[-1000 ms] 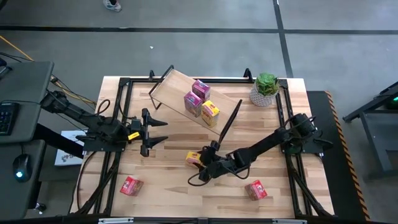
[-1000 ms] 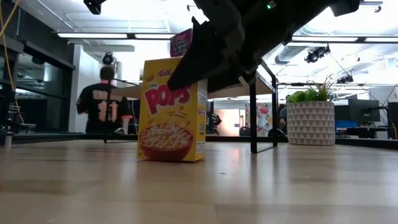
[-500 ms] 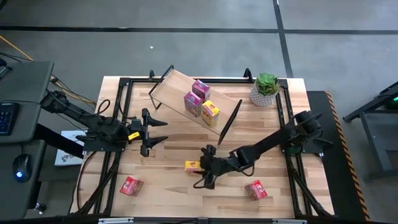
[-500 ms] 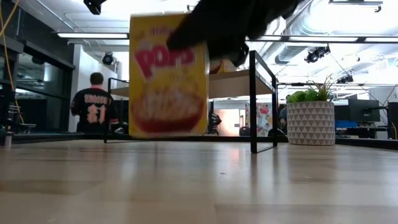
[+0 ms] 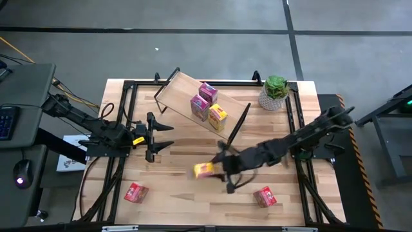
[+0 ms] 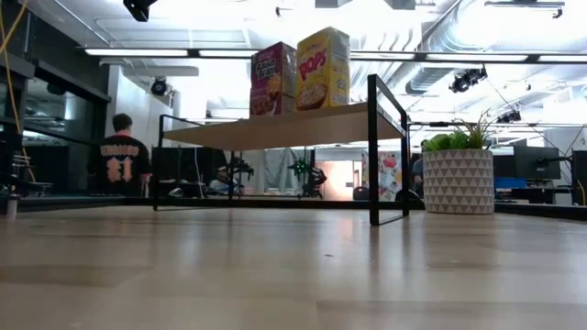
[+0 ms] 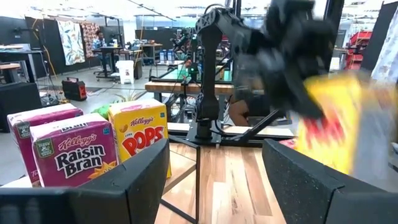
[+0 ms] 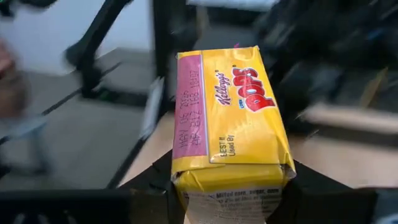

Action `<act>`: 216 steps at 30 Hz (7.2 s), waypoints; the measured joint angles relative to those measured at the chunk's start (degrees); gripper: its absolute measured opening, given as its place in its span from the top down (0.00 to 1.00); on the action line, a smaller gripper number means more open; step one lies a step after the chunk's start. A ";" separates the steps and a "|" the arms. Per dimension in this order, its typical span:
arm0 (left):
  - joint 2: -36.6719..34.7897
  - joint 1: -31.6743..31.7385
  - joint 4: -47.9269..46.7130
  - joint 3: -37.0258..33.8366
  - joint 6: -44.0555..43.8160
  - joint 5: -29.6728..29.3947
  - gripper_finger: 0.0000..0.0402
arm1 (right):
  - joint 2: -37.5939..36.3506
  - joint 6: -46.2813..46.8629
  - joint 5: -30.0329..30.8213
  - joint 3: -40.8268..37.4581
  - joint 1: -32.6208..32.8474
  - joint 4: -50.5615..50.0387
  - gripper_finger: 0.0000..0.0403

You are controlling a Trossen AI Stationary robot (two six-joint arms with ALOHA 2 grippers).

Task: Stack cereal on shelf
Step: Put the yellow cereal box aligned with the other yellow cereal box on the shelf

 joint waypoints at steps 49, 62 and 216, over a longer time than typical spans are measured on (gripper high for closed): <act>0.00 0.00 -1.09 0.00 -0.18 0.00 0.38 | -13.92 20.95 31.66 0.04 -17.63 -40.00 0.65; 0.00 0.00 -1.07 0.00 -0.44 -0.02 0.38 | -13.92 27.00 23.23 0.04 -21.74 -41.15 0.65; 0.26 0.07 -2.90 0.00 1.03 -0.02 0.38 | -21.87 33.71 30.76 4.04 -6.71 -65.70 0.38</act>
